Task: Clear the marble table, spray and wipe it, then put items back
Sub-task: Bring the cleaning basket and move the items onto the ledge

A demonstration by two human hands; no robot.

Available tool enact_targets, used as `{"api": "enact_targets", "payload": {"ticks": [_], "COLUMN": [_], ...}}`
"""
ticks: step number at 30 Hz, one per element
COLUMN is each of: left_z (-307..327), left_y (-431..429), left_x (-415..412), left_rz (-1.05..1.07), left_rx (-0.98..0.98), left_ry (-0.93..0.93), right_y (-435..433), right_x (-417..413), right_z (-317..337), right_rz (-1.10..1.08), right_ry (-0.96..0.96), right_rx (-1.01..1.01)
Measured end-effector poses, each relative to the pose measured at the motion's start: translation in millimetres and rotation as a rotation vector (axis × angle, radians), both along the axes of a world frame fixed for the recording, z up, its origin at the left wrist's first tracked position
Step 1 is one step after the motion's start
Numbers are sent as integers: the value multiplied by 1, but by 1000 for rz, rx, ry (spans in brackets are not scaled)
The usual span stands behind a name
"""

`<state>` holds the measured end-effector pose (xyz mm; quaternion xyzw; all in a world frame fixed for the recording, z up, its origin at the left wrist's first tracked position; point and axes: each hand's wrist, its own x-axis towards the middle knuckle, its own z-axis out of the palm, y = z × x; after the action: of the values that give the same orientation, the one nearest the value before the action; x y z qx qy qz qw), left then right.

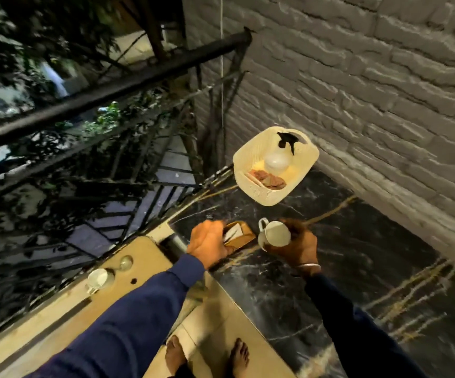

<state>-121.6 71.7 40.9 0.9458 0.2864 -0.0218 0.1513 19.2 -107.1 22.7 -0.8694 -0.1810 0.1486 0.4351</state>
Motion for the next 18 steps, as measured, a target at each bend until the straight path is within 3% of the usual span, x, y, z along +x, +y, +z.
{"api": "enact_targets", "payload": {"ticks": [5,12,18], "left_z": [-17,-49,-118], "left_y": [48,103,120], "left_x": [-79,-219,-291], "left_rz": [234,590,959], "left_rx": [-68,-304,-416], "left_ry": [11,-28,-19], "right_y": [67,186,259], "right_x": [-44,-136,-206], "right_z": [-5,-51,-107], "right_rz": [269,632,874], "right_ry": [-173,-347,-165], "right_rx": [-14,-37,-235]}}
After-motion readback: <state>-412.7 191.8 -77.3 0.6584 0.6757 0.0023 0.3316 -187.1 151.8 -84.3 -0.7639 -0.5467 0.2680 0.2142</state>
